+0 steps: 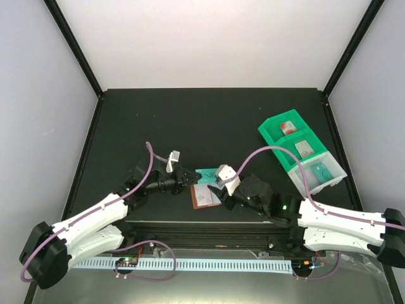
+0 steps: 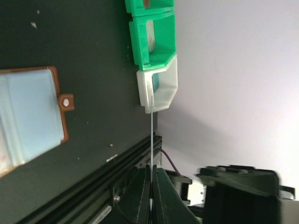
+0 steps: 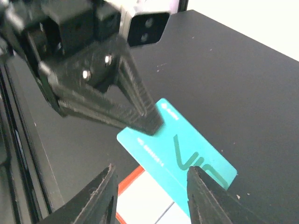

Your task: Take the credit cards out of the card holder

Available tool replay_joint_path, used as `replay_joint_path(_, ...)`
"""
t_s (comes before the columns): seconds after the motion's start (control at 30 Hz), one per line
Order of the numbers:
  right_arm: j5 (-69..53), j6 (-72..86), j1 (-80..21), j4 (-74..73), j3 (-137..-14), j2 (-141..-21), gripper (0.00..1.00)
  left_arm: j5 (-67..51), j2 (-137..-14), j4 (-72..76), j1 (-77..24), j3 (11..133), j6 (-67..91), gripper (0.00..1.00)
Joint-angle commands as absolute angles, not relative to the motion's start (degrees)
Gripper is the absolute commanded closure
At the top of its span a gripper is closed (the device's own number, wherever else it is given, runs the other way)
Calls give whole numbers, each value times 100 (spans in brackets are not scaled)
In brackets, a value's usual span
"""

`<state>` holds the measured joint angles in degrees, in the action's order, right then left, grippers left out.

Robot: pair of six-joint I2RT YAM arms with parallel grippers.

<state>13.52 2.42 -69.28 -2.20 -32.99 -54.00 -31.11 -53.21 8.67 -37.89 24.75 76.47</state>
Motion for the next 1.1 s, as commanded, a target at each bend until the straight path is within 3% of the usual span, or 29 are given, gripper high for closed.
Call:
replay_joint_path(0.0, 1472, 1451, -6805, -1282, -3910, -5146, 56, -2761, -5117, 910, -3781, 2566, 6623, 98)
replay_joint_path(0.17, 343, 2162, -6078, -1426, -4035, -4978, 51, -2495, -4813, 475, -3787, 2702, 5485, 98)
replay_joint_path(0.43, -2502, 3117, -4545, -615, -3662, -4963, 51, -3320, -4434, 851, -3782, 2628, 5029, 98)
replay_joint_path(0.77, -3242, 4192, -4241, 377, -3193, -5057, 49, -3604, -4210, 1524, -3790, 2487, 5460, 99)
replay_joint_path(0.87, -3317, 4402, -4194, 728, -2987, -4966, 60, -3660, -4218, 1564, -3789, 2487, 5501, 98)
replay_joint_path(1.07, -3320, 4554, -4153, 946, -2888, -4809, 95, -3675, -4175, 1558, -3788, 2455, 5528, 98)
